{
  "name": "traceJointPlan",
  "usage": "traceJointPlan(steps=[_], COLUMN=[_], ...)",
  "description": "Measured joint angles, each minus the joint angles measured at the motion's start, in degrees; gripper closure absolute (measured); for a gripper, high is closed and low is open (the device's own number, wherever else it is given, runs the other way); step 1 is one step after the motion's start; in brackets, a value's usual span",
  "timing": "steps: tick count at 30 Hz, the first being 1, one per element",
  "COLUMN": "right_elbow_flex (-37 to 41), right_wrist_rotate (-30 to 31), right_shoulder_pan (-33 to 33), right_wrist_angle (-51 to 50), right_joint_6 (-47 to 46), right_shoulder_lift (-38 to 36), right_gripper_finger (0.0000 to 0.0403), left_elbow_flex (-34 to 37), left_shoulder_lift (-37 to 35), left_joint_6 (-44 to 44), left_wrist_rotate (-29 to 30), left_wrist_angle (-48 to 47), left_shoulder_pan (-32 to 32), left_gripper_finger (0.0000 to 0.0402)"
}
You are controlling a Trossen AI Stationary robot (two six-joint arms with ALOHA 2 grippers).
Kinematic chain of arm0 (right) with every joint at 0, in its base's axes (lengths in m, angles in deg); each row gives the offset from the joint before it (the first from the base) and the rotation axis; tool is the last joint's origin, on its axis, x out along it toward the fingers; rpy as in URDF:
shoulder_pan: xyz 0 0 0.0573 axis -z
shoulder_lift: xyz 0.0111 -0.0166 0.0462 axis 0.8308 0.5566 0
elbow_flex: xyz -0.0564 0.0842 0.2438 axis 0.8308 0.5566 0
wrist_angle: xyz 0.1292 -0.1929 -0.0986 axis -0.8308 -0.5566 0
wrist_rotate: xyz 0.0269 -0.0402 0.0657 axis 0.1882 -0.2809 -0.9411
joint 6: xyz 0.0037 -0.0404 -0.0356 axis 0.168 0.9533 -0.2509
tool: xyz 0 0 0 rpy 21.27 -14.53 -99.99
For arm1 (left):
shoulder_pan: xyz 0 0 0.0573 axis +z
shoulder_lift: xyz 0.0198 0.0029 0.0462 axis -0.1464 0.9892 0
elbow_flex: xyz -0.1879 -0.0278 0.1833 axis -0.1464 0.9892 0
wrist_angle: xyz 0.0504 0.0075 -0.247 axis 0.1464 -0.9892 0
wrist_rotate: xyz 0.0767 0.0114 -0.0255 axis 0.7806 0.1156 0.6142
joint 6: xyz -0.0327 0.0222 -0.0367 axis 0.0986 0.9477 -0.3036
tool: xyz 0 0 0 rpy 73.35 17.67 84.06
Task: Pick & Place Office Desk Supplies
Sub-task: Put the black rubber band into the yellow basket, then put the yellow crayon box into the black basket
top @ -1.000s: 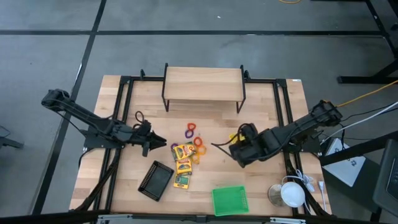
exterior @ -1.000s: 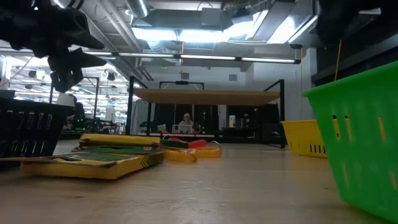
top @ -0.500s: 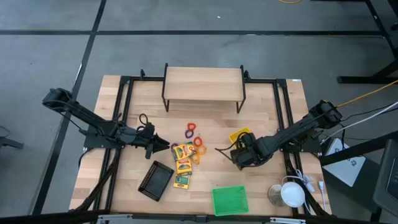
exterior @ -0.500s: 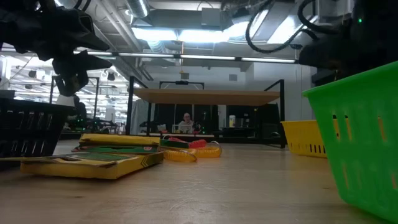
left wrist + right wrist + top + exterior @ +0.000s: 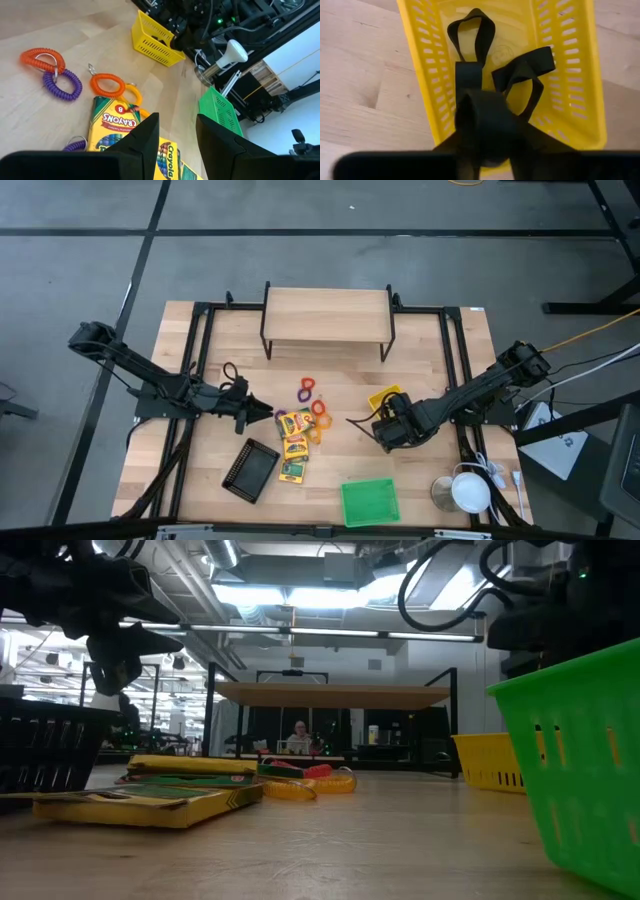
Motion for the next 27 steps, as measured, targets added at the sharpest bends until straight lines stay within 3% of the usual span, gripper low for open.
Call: traceJointPlan(steps=[9, 16, 23, 27], right_elbow_flex=[-0.1, -4.3, -11.6, -15.9], right_wrist_rotate=[-0.7, 0.5, 10.5, 19.5], right_shoulder_pan=[0.0, 0.4, 0.4, 0.4], right_wrist_angle=[-1.4, -13.3, -16.6, -16.6], right_joint_6=[-0.1, -0.1, -1.8, -2.7], right_shoulder_lift=[0.0, 0.0, -4.6, -7.6], right_gripper_finger=[0.0209, 0.0162, 0.0158, 0.0158], left_elbow_flex=[0.0, 0.0, -1.2, -7.7], left_shoulder_lift=[0.0, 0.0, 0.0, 0.2], left_joint_6=[-1.0, -1.0, -0.4, 5.6], left_wrist_rotate=[1.4, 1.6, -2.2, -4.0], left_wrist_angle=[0.0, 0.0, -1.9, -17.3], left_shoulder_pan=[0.0, 0.0, 0.0, 0.0], left_gripper_finger=[0.0276, 0.0276, 0.0276, 0.0276])
